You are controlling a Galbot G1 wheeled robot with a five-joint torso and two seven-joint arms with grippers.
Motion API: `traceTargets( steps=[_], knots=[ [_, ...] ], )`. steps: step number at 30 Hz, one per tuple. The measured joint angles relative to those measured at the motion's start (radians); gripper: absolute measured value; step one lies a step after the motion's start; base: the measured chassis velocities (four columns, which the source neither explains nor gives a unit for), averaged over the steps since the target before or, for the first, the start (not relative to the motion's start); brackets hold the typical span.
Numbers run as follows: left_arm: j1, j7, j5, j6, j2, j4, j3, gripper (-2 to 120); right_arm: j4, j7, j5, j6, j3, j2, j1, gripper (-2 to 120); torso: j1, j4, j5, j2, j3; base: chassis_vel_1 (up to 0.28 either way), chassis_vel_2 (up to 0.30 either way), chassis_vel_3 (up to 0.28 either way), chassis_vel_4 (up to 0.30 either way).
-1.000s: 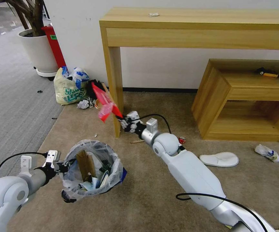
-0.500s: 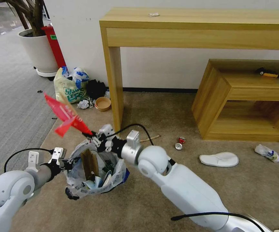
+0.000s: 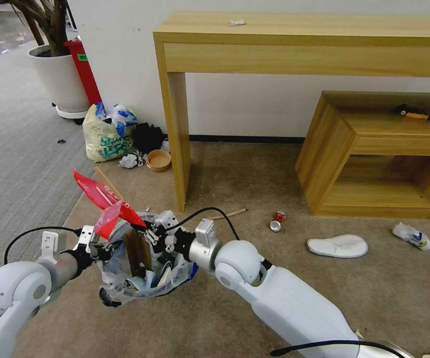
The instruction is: Pick up the trash bin and place the garbage on the floor into it.
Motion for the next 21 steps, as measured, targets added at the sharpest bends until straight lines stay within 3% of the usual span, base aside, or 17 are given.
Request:
traceTargets(
  steps=[15,18,21],
  knots=[
    [0.013,0.005,-0.004,0.000,0.000,-0.003,-0.023,0,-0.045,0.002,-0.042,0.031,-0.005,0.007,-0.047,4,0.000,0.0001,0.0000,0.000,0.000,0.000,0.000,0.000,0.000],
    [0.015,0.006,-0.004,0.000,0.001,-0.003,-0.026,0,-0.048,0.001,-0.047,0.035,-0.005,0.006,-0.051,9,0.000,0.0001,0.0000,0.000,0.000,0.000,0.000,0.000,0.000],
    [0.016,0.009,-0.006,0.000,0.005,-0.004,-0.033,0,-0.053,0.016,-0.056,0.046,-0.006,0.005,-0.064,24,0.000,0.0001,0.0000,0.000,0.000,0.000,0.000,0.000,0.000]
  ],
)
